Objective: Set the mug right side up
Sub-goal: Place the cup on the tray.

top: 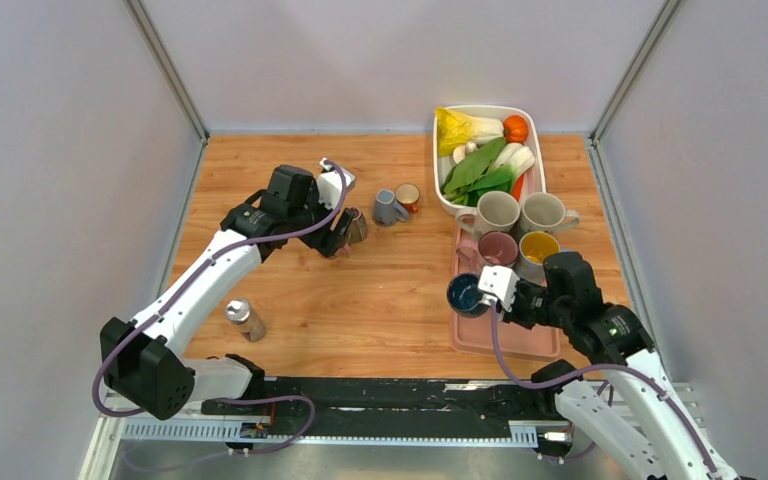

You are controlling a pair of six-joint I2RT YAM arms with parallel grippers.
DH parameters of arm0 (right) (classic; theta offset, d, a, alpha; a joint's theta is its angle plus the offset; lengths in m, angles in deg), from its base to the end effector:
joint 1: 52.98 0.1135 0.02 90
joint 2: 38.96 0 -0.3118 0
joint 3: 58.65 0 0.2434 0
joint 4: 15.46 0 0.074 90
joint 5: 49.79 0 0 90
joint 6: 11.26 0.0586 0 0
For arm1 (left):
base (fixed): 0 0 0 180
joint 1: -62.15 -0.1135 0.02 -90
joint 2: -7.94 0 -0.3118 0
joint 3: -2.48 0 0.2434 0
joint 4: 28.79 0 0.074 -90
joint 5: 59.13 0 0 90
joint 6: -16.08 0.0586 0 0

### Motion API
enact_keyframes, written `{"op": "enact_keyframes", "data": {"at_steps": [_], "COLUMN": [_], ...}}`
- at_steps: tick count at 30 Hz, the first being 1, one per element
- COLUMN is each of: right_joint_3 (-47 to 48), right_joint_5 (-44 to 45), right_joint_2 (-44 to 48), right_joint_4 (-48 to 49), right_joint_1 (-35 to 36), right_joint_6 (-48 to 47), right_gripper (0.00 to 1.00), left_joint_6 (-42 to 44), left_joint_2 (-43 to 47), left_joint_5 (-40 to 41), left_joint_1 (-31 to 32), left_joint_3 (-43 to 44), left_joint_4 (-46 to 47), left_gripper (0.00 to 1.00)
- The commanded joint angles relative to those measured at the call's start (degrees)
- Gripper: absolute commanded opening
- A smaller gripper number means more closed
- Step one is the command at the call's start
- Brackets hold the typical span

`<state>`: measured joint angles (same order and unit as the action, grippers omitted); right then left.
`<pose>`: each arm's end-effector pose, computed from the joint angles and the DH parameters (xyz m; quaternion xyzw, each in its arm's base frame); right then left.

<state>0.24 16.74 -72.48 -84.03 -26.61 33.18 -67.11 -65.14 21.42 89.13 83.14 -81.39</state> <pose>0.0551 0.0534 0.3025 -0.5931 0.6798 0.1192 0.4145 0.2306 -0.1282 0.3507 0.2978 0.8719 -0.1417 0.3620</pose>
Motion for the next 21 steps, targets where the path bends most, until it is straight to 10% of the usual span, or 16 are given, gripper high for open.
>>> {"op": "enact_keyframes", "data": {"at_steps": [1, 21], "right_joint_3": [-1.58, -3.06], "right_joint_5": [2.07, -10.54], "right_joint_2": [0.76, -21.48], "right_joint_4": [-2.26, -6.34], "right_joint_1": [-2.13, -44.28], "right_joint_6": [-4.13, -40.78], "right_gripper": [0.0, 0.0], "left_joint_6": [0.63, 0.82], "left_joint_2": [0.45, 4.13], "left_joint_5": [-1.77, -2.63], "left_joint_1": [-0.03, -0.78], "left_joint_3": [1.75, -2.64], "left_joint_4": [1.6, 3.31], "left_gripper": [0.75, 0.75]}}
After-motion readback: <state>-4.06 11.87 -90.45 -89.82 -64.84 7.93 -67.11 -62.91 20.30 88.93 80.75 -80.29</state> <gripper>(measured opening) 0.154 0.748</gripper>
